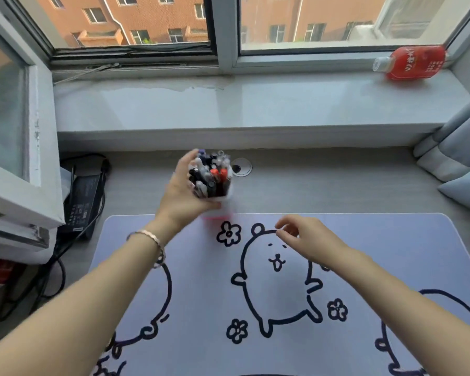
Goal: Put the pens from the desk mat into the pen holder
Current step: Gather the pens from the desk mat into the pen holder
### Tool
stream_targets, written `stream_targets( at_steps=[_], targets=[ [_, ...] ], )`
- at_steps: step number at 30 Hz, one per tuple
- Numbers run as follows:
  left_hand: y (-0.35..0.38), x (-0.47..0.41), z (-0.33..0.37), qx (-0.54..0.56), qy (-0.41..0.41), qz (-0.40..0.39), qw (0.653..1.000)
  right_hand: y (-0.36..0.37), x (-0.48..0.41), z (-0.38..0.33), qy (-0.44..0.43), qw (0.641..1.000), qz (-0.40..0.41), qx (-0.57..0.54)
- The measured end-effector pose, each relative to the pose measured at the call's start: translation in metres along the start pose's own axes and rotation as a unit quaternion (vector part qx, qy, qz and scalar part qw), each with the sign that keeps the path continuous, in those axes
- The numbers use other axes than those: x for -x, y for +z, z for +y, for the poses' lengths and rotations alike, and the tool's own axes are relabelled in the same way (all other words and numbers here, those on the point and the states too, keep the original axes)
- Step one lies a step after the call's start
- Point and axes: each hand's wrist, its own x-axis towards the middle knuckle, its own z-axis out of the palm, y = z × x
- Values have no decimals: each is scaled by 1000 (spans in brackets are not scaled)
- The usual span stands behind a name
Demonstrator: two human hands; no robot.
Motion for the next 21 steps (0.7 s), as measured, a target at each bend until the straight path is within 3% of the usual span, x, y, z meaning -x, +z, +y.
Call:
stream_targets(
  at_steps=[5, 17, 19, 21],
  targets=[
    [-35, -33, -9, -61, -22, 79, 995, 1, -18, 10, 44, 996, -46, 69],
    [-57, -27, -29, -68, -72, -31, 995, -6, -25, 15, 60, 993, -37, 99],
    [-53, -22, -24, -74, -66, -36, 994, -11, -25, 12, 62, 990, -43, 116],
    [-48, -16, -7, -88, -59, 12, 994, -20, -26, 10, 66, 988, -44, 133]
  ],
)
